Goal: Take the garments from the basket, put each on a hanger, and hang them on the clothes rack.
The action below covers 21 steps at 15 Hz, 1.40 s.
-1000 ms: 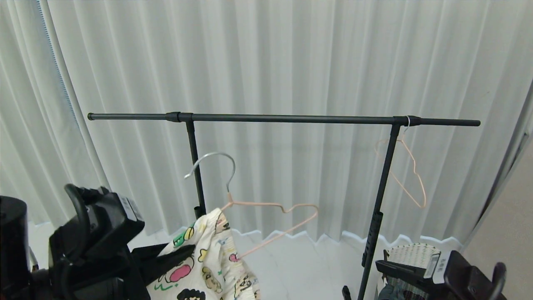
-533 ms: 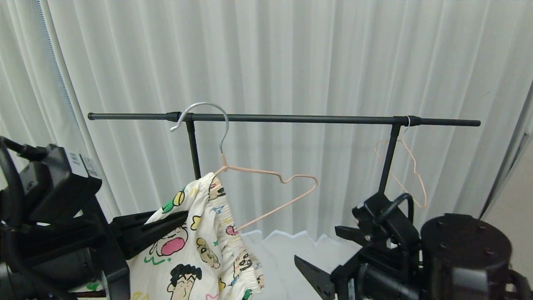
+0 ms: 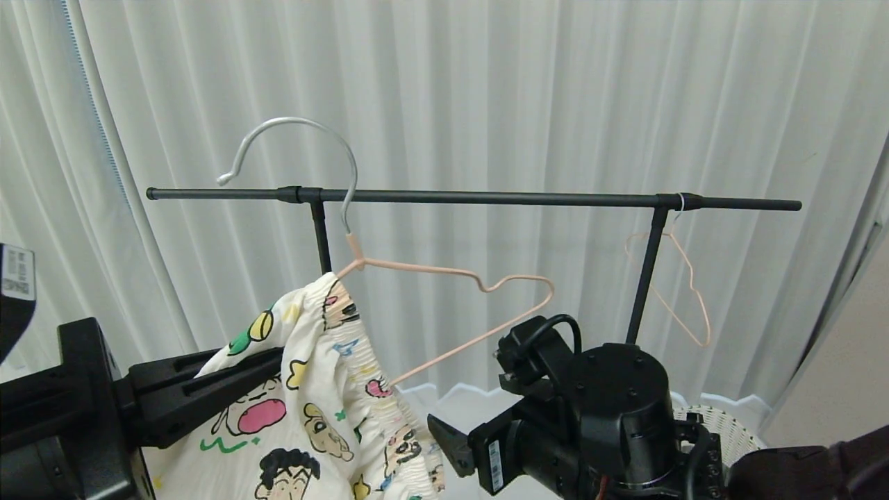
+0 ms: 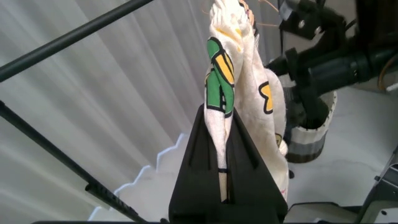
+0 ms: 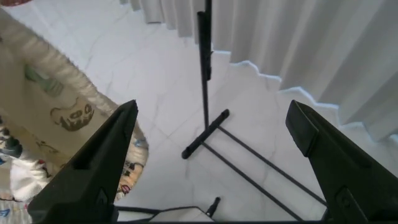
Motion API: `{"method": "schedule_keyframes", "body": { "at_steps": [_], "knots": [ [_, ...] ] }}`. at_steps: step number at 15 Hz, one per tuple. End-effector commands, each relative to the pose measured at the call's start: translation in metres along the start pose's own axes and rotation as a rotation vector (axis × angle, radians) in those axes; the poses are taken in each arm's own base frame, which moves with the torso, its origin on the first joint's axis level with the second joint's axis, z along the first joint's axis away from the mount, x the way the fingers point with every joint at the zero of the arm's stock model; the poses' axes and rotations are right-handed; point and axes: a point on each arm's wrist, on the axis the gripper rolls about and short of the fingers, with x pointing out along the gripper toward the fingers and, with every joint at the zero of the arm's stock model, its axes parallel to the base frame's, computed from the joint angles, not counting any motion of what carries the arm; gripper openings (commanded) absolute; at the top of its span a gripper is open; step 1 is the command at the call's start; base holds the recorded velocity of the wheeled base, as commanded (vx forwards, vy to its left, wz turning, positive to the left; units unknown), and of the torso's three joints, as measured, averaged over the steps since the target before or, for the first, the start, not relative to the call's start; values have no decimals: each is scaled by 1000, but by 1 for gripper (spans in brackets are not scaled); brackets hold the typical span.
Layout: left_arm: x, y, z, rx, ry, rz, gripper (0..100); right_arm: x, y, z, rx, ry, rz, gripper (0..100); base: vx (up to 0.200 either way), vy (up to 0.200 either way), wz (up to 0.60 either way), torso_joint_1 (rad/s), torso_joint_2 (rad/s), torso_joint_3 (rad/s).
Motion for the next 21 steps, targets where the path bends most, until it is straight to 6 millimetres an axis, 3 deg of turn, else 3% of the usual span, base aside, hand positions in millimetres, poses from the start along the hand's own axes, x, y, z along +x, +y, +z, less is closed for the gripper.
{"method": "schedule_keyframes", "body": {
  "at_steps": [1, 3, 9, 16, 21],
  "knots": [
    [-2, 0, 2, 3, -11, 1, 0, 1, 13, -7, -5, 19, 35, 100, 0, 0, 0, 0, 0, 0],
    [-1, 1, 4, 3, -14, 2, 0, -3, 25, -13, -8, 32, 73, 100, 0, 0, 0, 0, 0, 0],
    [-1, 1, 7, 3, -23, 1, 0, 2, 36, -28, -41, 77, 94, 100, 0, 0, 0, 0, 0, 0],
    [3, 0, 0, 3, 6, -4, 0, -13, 61, -21, -46, 33, 185, 100, 0, 0, 0, 0, 0, 0],
    [-2, -2, 9, 13, -37, -22, 0, -7, 47, -37, -97, 152, 66, 100, 0, 0, 0, 0, 0, 0]
  ]
}}
